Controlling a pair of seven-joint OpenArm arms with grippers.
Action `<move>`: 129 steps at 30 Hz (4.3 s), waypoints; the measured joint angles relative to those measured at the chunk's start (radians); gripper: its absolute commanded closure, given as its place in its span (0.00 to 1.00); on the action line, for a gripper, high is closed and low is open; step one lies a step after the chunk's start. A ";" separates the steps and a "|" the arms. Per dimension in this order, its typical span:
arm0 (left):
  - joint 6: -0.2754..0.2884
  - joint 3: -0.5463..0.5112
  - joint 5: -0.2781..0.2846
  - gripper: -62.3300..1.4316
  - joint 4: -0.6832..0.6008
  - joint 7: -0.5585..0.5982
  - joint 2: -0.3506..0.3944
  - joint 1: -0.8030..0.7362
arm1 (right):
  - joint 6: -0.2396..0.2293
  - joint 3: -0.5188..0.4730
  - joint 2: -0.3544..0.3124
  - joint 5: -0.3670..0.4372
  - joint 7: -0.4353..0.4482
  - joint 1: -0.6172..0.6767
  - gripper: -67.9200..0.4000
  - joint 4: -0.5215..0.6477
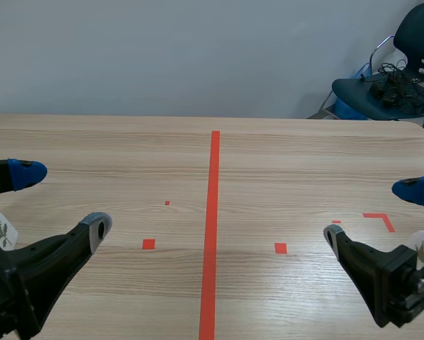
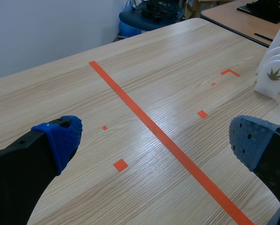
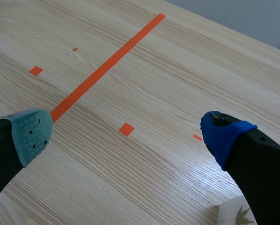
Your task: Do the leaf sorting experiment
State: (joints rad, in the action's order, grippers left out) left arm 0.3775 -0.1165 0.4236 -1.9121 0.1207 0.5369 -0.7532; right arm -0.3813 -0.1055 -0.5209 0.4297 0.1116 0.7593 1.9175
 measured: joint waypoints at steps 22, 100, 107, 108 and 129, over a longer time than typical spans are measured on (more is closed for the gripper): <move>0.000 0.000 0.000 0.00 0.000 0.000 0.000 0.000 | 0.000 0.000 0.000 0.000 0.000 0.000 0.00 0.000; 0.019 0.234 -0.079 0.00 0.348 -0.126 -0.034 0.296 | 0.000 0.000 0.000 0.000 -0.008 0.000 0.00 0.000; 0.026 0.438 -0.261 0.00 0.641 -0.016 -0.146 0.541 | 0.000 0.000 0.000 -0.001 -0.008 0.000 0.00 0.000; 0.026 0.462 -0.279 0.00 0.685 -0.001 -0.162 0.575 | 0.000 0.000 0.000 -0.001 -0.008 0.000 0.00 0.000; -0.026 0.601 -0.398 0.90 0.974 0.138 -0.321 0.803 | 0.000 0.000 0.000 -0.003 -0.011 0.000 0.00 0.000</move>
State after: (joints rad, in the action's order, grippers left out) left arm 0.3511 0.4843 0.0257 -0.9386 0.2584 0.2161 0.0494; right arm -0.3813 -0.1055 -0.5209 0.4267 0.1001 0.7593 1.9175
